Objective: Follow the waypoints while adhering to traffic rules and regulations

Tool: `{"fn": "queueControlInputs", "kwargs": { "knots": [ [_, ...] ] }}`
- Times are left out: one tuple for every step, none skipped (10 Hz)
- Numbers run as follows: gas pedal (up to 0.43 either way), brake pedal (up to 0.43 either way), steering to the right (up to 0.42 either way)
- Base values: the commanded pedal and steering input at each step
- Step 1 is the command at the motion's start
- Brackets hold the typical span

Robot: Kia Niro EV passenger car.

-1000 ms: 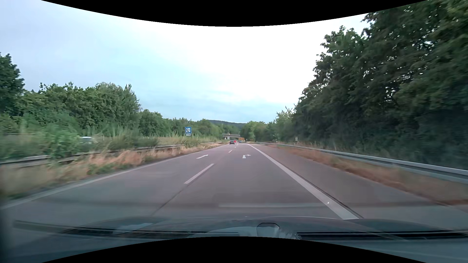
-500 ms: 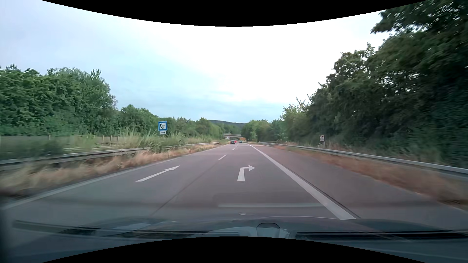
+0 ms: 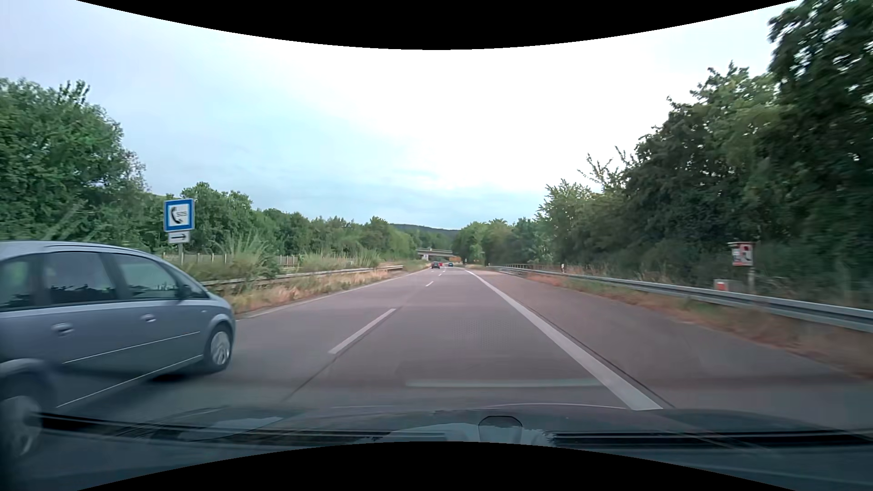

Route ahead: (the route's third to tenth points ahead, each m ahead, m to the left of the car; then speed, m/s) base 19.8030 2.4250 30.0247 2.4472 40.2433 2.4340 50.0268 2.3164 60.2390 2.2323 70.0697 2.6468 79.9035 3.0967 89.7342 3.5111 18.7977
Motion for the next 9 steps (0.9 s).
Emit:
{"fn": "queueControlInputs", "kwargs": {
  "knots": [
    [0.118,0.0,-0.004],
    [0.118,0.0,-0.003],
    [0.118,0.0,-0.004],
    [0.118,0.0,-0.004],
    [0.118,0.0,-0.004],
    [0.118,0.0,-0.003],
    [0.118,0.0,-0.004],
    [0.118,0.0,-0.004],
    [0.118,0.0,-0.003]
  ]
}}
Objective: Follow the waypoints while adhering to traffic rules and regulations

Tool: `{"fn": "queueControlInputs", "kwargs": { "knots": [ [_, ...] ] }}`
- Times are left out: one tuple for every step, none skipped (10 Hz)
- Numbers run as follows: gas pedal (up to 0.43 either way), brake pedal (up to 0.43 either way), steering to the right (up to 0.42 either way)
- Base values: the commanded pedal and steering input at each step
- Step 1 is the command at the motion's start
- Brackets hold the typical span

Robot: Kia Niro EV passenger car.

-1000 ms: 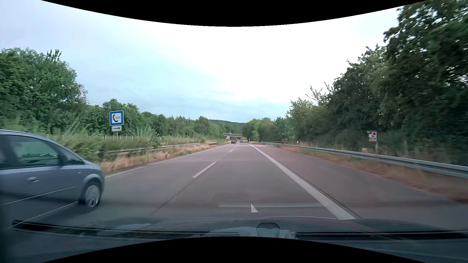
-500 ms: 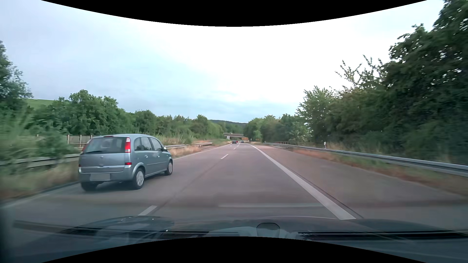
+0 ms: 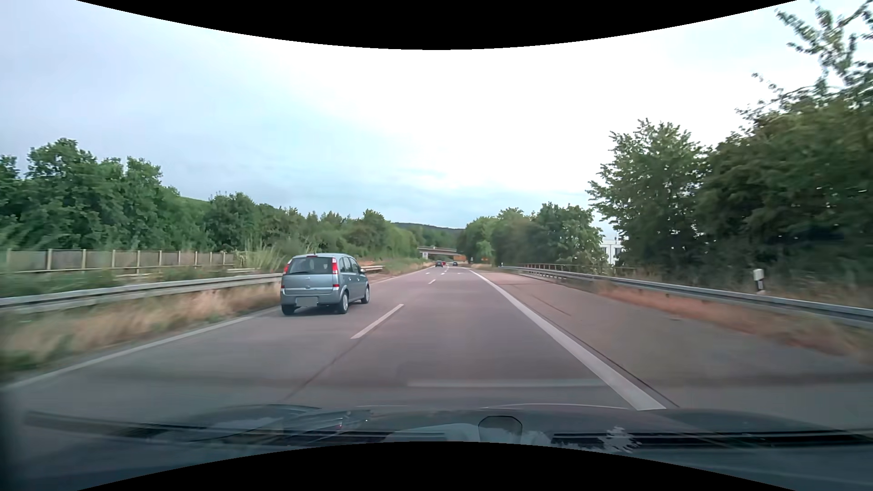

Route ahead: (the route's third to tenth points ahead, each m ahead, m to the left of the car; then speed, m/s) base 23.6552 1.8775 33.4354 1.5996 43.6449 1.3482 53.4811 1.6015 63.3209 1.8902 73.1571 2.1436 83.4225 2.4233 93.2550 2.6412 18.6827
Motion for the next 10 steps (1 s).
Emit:
{"fn": "queueControlInputs", "kwargs": {
  "knots": [
    [0.118,0.0,-0.003],
    [0.118,0.0,-0.003],
    [0.118,0.0,-0.004],
    [0.118,0.0,-0.004],
    [0.118,0.0,-0.003],
    [0.118,0.0,-0.002],
    [0.118,0.0,-0.001],
    [0.118,0.0,-0.002],
    [0.118,0.0,-0.001],
    [0.118,0.0,-0.001]
  ]
}}
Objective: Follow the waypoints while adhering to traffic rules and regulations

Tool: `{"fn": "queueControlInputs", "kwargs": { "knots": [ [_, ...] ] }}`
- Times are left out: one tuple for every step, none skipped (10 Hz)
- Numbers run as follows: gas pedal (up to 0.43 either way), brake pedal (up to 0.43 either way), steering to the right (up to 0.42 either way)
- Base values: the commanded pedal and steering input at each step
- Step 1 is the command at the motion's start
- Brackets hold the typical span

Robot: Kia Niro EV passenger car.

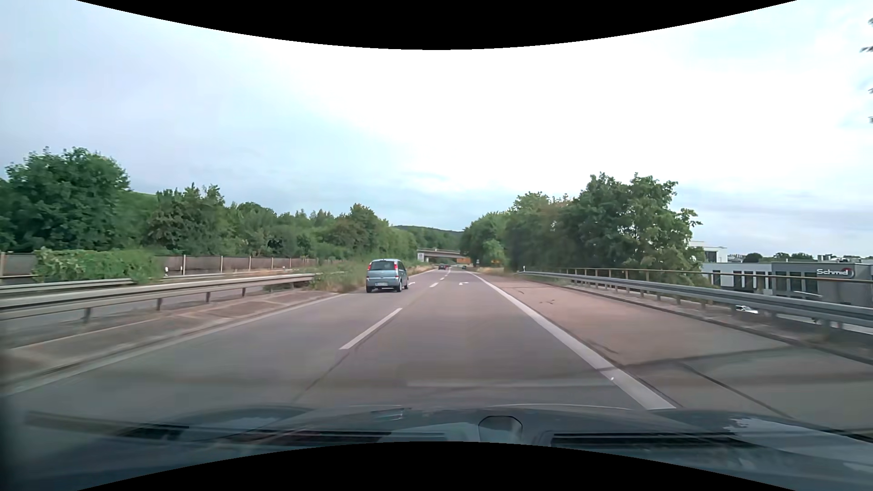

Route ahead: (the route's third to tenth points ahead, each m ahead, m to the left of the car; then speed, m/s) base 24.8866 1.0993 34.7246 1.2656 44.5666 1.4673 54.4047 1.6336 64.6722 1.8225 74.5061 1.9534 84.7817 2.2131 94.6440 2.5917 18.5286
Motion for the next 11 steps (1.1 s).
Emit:
{"fn": "queueControlInputs", "kwargs": {
  "knots": [
    [0.118,0.0,-0.001],
    [0.118,0.0,-0.001],
    [0.118,0.0,-0.002],
    [0.118,0.0,-0.001],
    [0.118,0.0,-0.001],
    [0.118,0.0,-0.001],
    [0.118,0.0,-0.002],
    [0.118,0.0,-0.001],
    [0.118,0.0,-0.001],
    [0.118,0.0,-0.001],
    [0.118,0.0,-0.001]
  ]
}}
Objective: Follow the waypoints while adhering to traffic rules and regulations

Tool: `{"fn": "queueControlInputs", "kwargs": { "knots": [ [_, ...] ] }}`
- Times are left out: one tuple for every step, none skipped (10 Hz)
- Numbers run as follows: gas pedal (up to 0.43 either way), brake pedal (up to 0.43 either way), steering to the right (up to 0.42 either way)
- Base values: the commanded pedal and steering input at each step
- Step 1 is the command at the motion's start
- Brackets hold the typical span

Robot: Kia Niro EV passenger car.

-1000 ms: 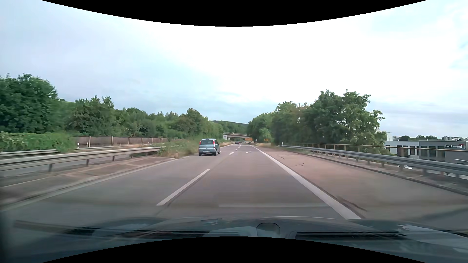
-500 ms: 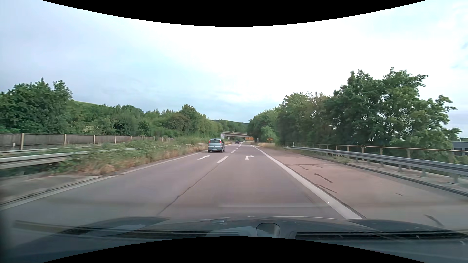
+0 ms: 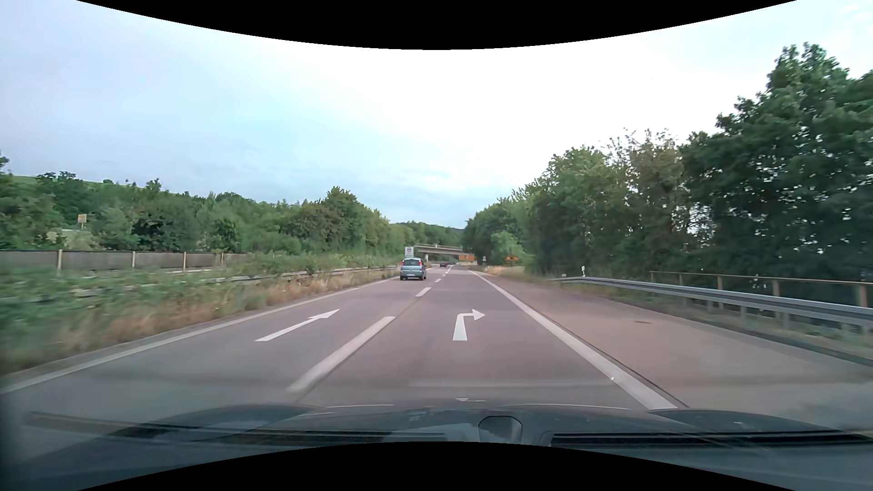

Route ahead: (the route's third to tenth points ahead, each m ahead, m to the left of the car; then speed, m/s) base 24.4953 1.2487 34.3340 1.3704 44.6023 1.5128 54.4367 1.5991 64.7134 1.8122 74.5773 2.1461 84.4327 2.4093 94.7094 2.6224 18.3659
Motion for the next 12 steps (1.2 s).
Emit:
{"fn": "queueControlInputs", "kwargs": {
  "knots": [
    [0.118,0.0,-0.002],
    [0.118,0.0,-0.001],
    [0.118,0.0,-0.001],
    [0.118,0.0,-0.001],
    [0.008,0.0,-0.001],
    [0.0,0.0,-0.001],
    [0.0,0.0,-0.002],
    [0.0,0.0,-0.001],
    [0.0,0.024,-0.002],
    [0.0,0.055,-0.001],
    [0.0,0.073,-0.002],
    [0.0,0.073,-0.002]
  ]
}}
